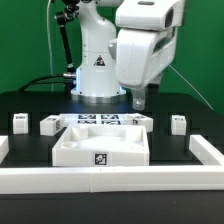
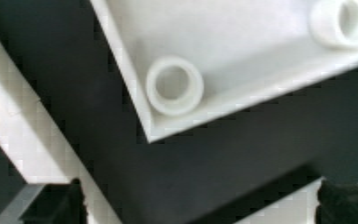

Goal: Assemble square table

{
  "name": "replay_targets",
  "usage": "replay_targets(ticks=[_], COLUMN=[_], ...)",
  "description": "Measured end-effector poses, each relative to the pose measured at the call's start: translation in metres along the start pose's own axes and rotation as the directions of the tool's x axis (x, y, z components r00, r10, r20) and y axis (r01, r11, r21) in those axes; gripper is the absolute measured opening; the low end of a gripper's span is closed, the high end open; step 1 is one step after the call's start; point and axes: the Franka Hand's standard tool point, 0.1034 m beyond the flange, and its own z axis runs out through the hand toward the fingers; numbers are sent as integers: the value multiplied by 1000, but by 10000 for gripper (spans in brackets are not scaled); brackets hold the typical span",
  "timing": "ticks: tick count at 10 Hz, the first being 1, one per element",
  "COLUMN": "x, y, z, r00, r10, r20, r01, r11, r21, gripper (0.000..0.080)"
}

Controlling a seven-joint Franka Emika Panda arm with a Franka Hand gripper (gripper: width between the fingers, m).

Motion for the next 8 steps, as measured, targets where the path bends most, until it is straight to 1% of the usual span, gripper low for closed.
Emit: replay_targets(ticks=[1,2,3,4,5,7,8], x=[-11,-19,-27,-27,-24,-26,-30], y=[-4,-5,-5,-6,-1,-3,-9], z=[6,11,19,22,20,23,29], r00=[999,992,981,986,986,986,986], r10=[-38,-117,-189,-164,-164,-163,-161], r20=[-18,-38,-40,-24,-26,-25,-30], r01=[37,113,184,162,163,161,159], r11=[999,990,978,986,985,986,986], r21=[-32,-81,-100,-43,-49,-43,-52], gripper=[650,650,650,650,650,650,650])
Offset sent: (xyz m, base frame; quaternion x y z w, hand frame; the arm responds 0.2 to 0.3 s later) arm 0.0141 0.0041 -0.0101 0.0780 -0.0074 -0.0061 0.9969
